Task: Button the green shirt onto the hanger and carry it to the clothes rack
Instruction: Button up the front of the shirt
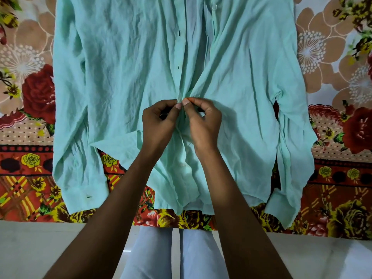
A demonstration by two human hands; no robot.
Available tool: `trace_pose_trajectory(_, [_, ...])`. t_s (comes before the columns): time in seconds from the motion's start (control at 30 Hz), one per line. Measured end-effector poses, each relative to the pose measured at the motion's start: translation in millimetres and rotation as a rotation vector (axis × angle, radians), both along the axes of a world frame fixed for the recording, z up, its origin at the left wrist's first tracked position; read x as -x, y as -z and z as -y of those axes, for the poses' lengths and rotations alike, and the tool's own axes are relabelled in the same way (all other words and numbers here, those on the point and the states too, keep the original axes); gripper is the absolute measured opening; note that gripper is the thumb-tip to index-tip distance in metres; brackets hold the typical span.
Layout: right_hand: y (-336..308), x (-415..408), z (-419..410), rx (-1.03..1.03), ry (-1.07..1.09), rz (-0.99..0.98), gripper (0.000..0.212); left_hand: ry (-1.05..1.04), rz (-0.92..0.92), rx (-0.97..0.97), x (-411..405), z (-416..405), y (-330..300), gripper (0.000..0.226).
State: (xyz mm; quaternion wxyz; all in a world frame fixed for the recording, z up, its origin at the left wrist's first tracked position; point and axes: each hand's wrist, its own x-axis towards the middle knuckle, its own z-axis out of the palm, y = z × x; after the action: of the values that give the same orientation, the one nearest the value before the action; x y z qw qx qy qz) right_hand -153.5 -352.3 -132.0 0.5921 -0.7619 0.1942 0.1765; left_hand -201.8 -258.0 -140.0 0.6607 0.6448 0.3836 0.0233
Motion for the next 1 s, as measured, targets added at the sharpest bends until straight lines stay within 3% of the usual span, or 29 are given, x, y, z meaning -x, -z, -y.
trace_pose_trajectory(0.13, [7, -2, 2, 0.045, -0.035, 0.06, 0.005, -0.024, 0.037, 0.012, -3, 0, 6, 0.012])
trace_pose_trajectory(0.23, [10, -1, 4, 0.345, -0.079, 0.345, 0.005, -0.083, 0.027, 0.002, -6, 3, 11, 0.009])
trace_pose_trajectory(0.3, [8, 1, 4, 0.427, -0.092, 0.458, 0.004, -0.096, 0.031, -0.007, -8, 5, 10, 0.009])
trace_pose_trajectory(0.5, [8, 0, -2, 0.204, -0.019, 0.302, 0.006, -0.05, 0.081, -0.02, -7, 7, 7, 0.01])
trace_pose_trajectory(0.63, [10, -1, -6, 0.164, 0.006, 0.273, 0.005, -0.068, 0.094, -0.024, -6, 6, 10, 0.01])
trace_pose_trajectory(0.83, [6, -4, -4, 0.015, 0.037, 0.171, 0.003, -0.126, 0.147, 0.225, -4, 0, 5, 0.02])
trace_pose_trajectory(1.0, [3, -3, 1, 0.001, -0.04, 0.159, 0.005, -0.083, 0.083, 0.209, -8, -1, 3, 0.01])
